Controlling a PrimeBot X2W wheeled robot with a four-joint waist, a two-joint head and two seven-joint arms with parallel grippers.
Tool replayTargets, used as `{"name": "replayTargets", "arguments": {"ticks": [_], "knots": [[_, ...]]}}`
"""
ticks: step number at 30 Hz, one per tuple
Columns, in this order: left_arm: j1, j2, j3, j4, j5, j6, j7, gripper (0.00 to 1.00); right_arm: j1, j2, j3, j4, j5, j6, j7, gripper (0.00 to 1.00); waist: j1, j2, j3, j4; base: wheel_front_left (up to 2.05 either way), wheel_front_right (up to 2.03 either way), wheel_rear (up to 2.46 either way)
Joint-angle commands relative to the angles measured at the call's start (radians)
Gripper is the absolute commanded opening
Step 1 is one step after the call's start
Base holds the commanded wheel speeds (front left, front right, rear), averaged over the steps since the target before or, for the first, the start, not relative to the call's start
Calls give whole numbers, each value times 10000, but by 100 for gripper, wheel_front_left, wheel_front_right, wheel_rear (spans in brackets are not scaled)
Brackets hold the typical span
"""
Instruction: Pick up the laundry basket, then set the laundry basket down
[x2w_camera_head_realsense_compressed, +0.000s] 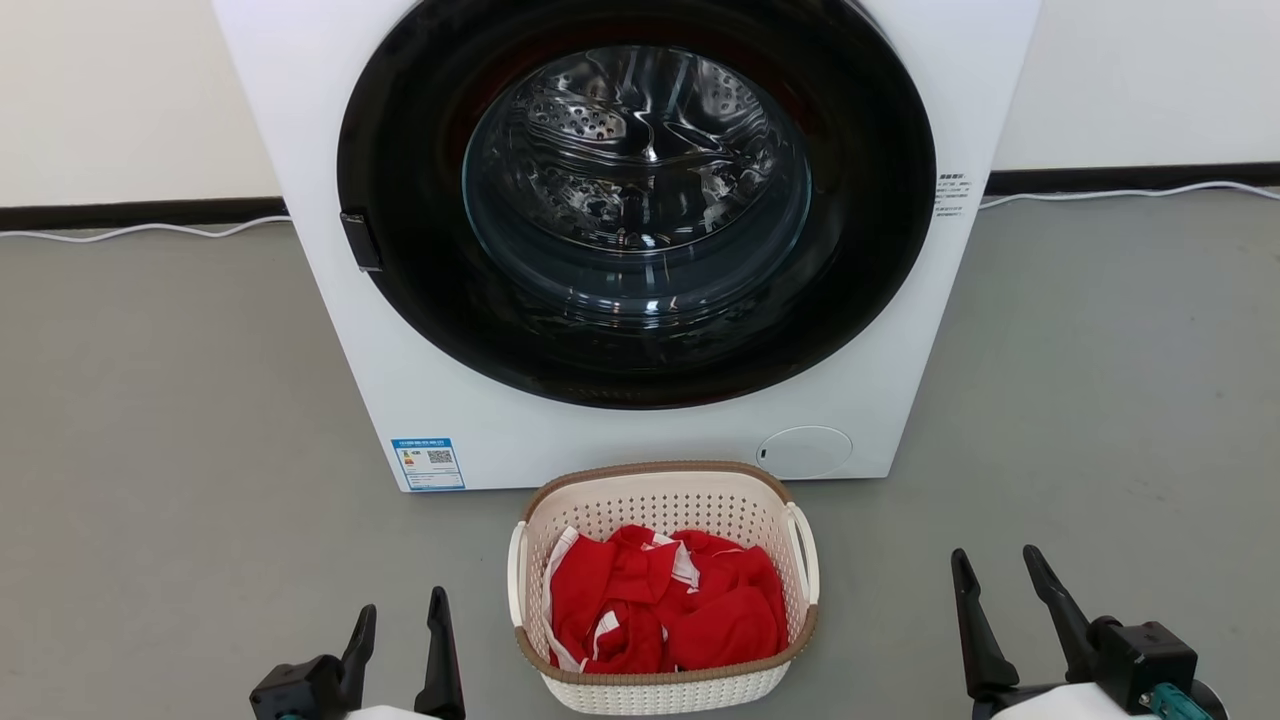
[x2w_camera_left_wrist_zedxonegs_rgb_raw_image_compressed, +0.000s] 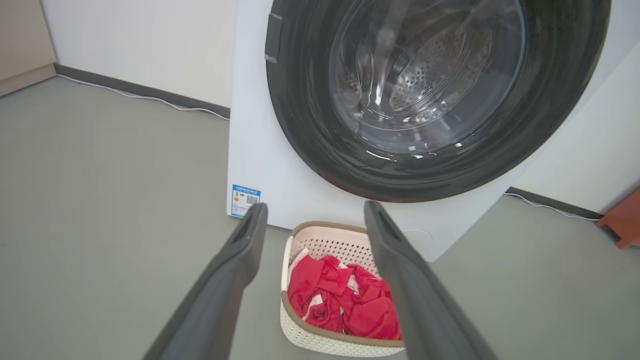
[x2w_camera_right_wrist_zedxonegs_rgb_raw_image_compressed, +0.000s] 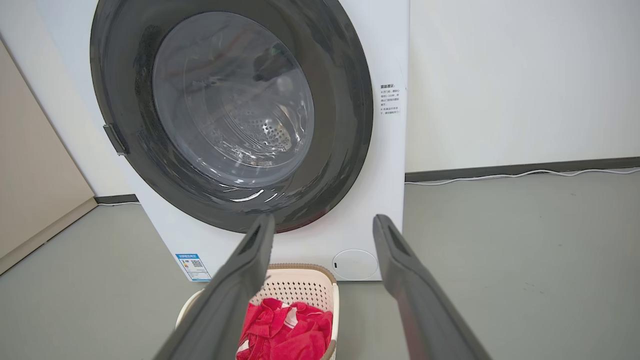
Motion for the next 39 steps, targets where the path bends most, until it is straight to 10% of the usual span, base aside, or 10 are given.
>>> {"name": "replayTargets", "arguments": {"ticks": [1, 35, 36, 39], "knots": [[-410, 52, 329, -182, 98, -9, -53, 100, -256, -45, 241, -177, -109, 69, -49, 100, 0, -1, -8, 1, 0, 0, 0], [-655, 52, 365, 254, 72, -180, -53, 100, -439, -45, 307, 159, -148, 69, -49, 100, 0, -1, -301, 17, 0, 0, 0], [-100, -2, 59, 508, 2, -138, 0, 0, -49, 0, 86, 370, -84, 0, 0, 0, 0, -1, -301, 16, 0, 0, 0], [67, -57, 48, 789, -14, -134, 14, 0, 103, 21, 99, 642, -78, -2, 6, 0, 0, -1, -300, 16, 0, 0, 0]]}}
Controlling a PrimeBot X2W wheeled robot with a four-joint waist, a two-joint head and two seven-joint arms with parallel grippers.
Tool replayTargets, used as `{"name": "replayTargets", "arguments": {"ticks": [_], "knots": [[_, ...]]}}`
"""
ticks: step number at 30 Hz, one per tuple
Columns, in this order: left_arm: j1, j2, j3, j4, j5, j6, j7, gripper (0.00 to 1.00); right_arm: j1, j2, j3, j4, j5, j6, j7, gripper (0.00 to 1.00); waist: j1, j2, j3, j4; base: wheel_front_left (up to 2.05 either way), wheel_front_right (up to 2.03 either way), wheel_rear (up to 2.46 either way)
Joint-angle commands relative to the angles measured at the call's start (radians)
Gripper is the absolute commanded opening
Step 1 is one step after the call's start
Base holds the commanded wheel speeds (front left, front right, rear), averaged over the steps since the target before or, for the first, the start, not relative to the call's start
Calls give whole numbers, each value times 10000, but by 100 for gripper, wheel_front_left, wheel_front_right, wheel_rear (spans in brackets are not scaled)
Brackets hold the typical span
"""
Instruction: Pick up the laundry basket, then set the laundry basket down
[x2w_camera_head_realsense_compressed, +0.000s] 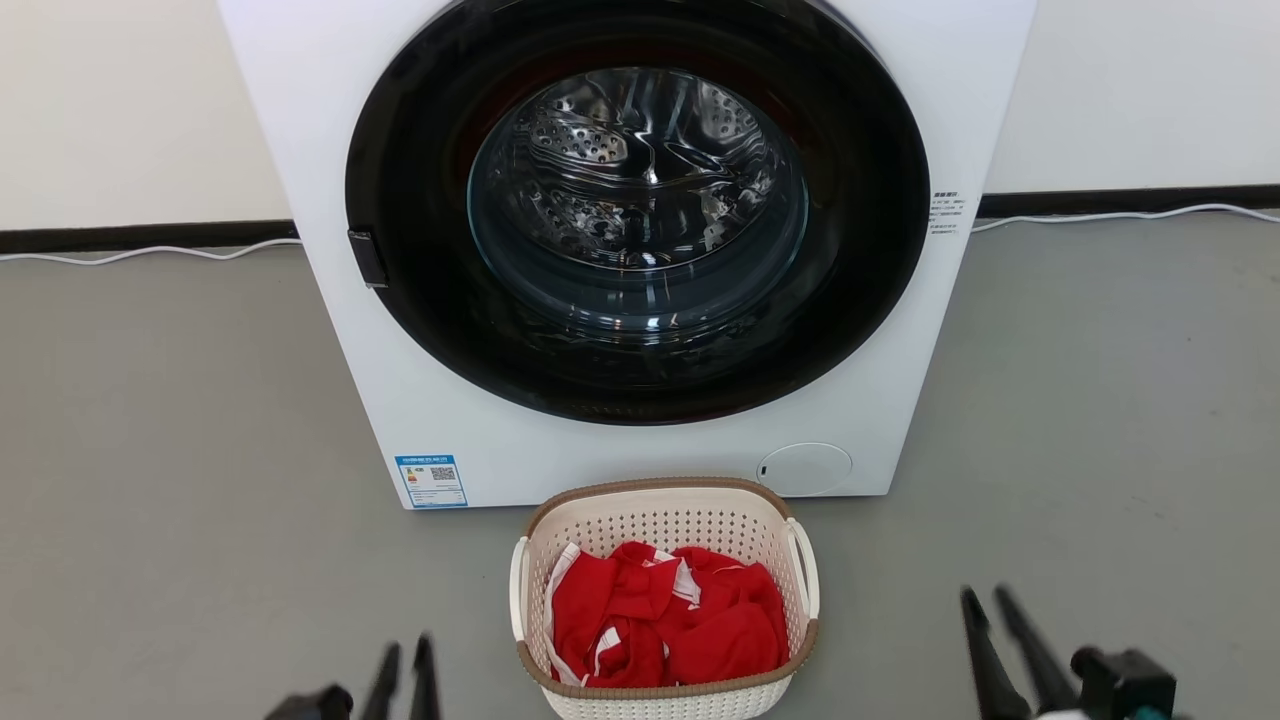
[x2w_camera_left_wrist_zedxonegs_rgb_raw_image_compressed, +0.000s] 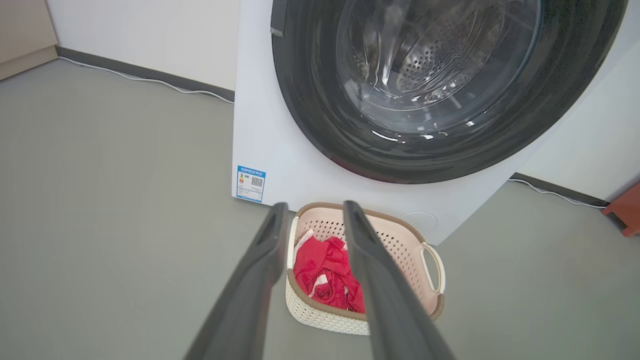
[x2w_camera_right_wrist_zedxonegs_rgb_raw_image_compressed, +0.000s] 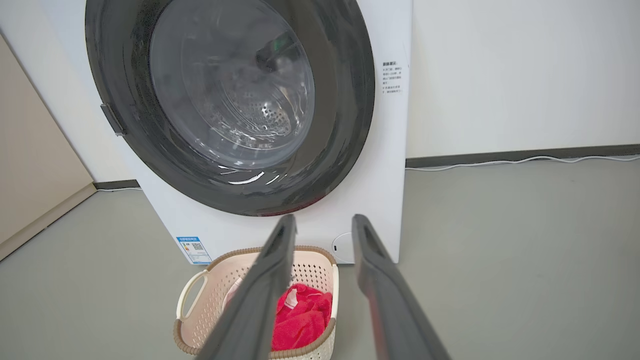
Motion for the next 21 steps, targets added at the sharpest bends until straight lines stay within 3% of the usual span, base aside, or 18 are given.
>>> {"name": "replayTargets", "arguments": {"ticks": [1, 9, 13, 21], "knots": [[76, -15, 11, 104, -44, -8, 15, 0, 61, 6, -15, 110, 38, 0, 22, 0, 0, -1, 1, 1, 0, 0, 0], [-30, -8, 172, 44, -715, -144, 235, 0, -54, 2, -107, 67, 871, 4, 278, 0, 22, -1, 19, 14, 0, 0, 0], [-79, -4, 248, 0, -1098, -222, 344, 0, -80, -1, -106, 2, 1357, 6, 372, 0, 2, -1, 62, 21, 0, 0, 0], [-192, 4, 410, -89, -1869, -378, 572, 0, -159, -5, -131, -115, 2327, 11, 582, 0, 1, -1, 116, 36, 0, 0, 0]]}}
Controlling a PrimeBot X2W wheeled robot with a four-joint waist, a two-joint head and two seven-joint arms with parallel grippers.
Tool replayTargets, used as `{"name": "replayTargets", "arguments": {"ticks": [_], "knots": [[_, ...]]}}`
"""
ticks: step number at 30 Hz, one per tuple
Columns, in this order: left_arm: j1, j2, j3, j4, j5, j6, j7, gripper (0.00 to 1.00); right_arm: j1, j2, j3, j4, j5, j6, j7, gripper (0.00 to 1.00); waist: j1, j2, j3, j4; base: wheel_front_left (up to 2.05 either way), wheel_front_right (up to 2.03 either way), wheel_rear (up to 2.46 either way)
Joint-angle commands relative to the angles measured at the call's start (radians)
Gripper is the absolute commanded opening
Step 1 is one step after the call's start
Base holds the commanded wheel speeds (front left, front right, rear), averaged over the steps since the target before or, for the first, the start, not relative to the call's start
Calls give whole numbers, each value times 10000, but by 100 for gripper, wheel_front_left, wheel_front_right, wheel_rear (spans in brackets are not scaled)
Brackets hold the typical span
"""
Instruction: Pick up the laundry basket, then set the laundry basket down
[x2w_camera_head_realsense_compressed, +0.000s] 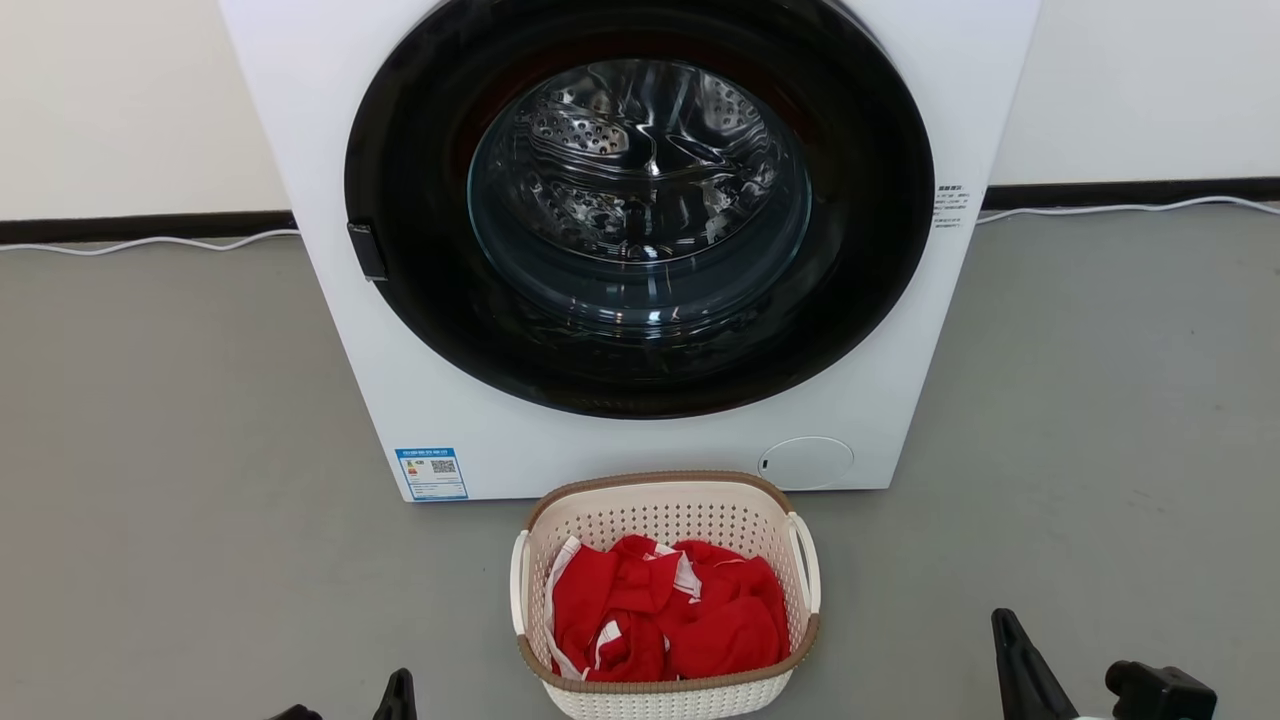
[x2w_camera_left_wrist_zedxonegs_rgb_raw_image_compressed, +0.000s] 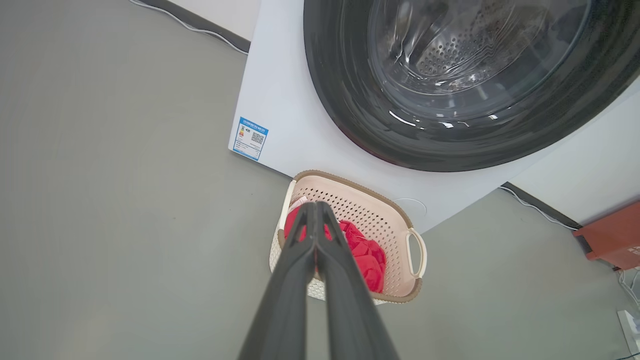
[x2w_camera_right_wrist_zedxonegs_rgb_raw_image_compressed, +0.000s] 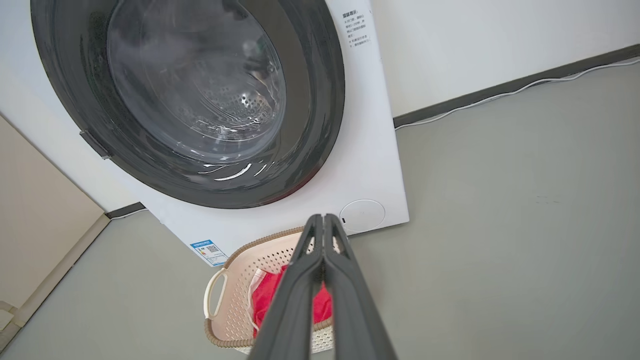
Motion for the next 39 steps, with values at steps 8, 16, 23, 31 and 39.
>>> {"name": "replayTargets", "arguments": {"ticks": [8, 16, 23, 31, 39], "knots": [[-608, 48, 294, -383, -934, -259, 260, 0, -512, -50, -66, -406, 1132, 17, 266, 0, -2, -1, 48, 16, 0, 0, 0], [-721, 56, 462, -465, -1700, -415, 494, 0, -606, -55, -116, -498, 2091, 22, 500, 0, -2, -1, 97, 31, 0, 0, 0], [-820, 63, 610, -537, -2374, -552, 701, 0, -690, -59, -161, -578, 2934, 26, 707, 0, -2, -1, 139, 44, 0, 0, 0], [-919, 70, 758, -609, -3047, -689, 907, 0, -774, -63, -206, -658, 3776, 30, 914, 0, -2, -1, 181, 57, 0, 0, 0], [-1033, 78, 927, -691, -3816, -846, 1143, 0, -870, -67, -257, -750, 4739, 35, 1150, 0, -2, -1, 230, 72, 0, 0, 0]]}}
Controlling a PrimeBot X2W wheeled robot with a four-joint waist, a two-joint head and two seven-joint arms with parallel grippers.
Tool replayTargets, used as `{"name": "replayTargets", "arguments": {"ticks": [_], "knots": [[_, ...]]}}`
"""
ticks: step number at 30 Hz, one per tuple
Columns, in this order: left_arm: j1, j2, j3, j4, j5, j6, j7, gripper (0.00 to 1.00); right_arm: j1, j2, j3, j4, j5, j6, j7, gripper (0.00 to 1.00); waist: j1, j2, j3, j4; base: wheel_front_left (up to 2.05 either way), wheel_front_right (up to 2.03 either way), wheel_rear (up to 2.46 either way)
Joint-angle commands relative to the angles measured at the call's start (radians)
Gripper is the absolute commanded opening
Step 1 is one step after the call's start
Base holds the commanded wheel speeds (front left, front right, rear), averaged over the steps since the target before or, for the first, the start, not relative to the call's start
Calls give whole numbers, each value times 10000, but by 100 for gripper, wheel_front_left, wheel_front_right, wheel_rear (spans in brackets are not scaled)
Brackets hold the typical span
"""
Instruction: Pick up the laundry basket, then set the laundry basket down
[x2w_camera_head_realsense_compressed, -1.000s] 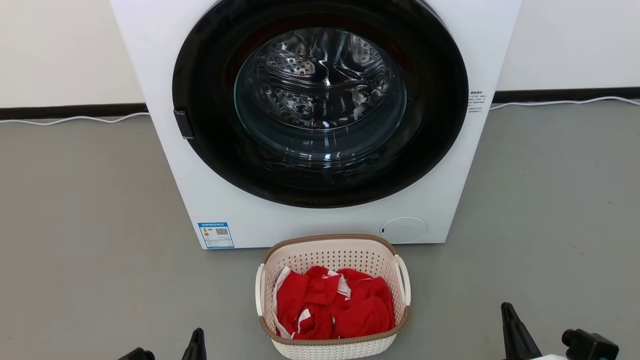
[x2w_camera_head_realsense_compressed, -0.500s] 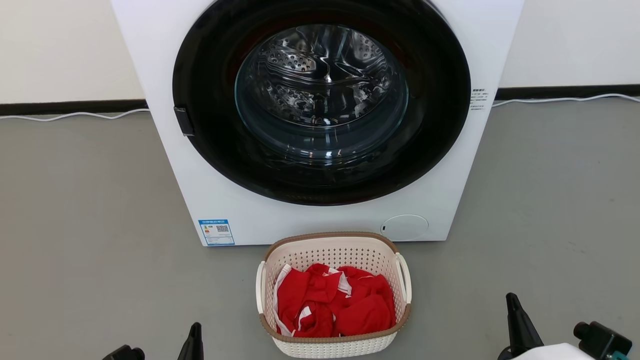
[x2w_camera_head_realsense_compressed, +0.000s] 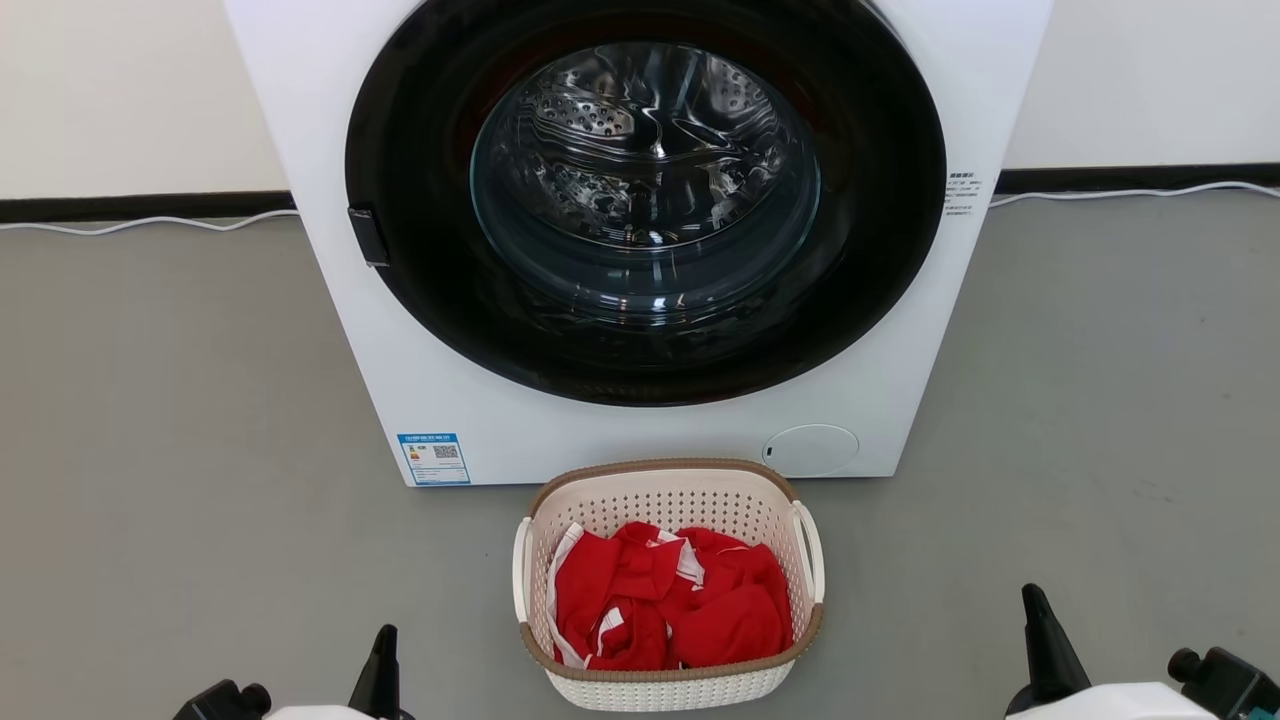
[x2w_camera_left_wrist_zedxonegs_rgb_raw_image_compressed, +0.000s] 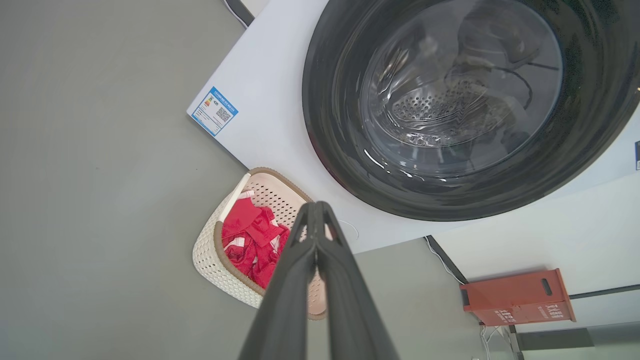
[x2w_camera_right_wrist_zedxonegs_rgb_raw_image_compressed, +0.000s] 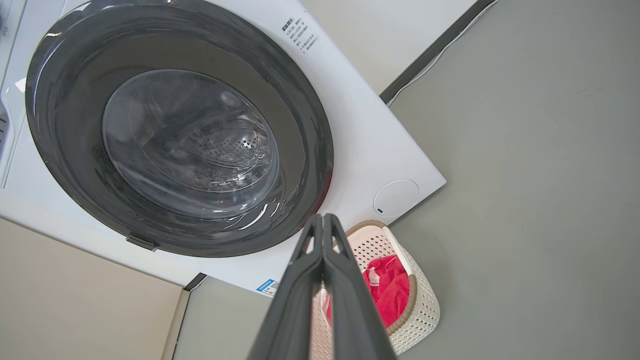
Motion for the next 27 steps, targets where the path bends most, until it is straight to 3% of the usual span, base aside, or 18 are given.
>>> {"name": "replayTargets", "arguments": {"ticks": [1, 27], "knots": [[-583, 69, 228, -318, -282, -121, 41, 0, -614, -70, 43, -338, 330, 35, 112, 0, -1, -1, 8, 3, 0, 0, 0], [-966, 96, 797, -594, -2873, -648, 834, 0, -936, -85, -130, -646, 3573, 50, 907, 0, -1, -1, 171, 53, 0, 0, 0]]}}
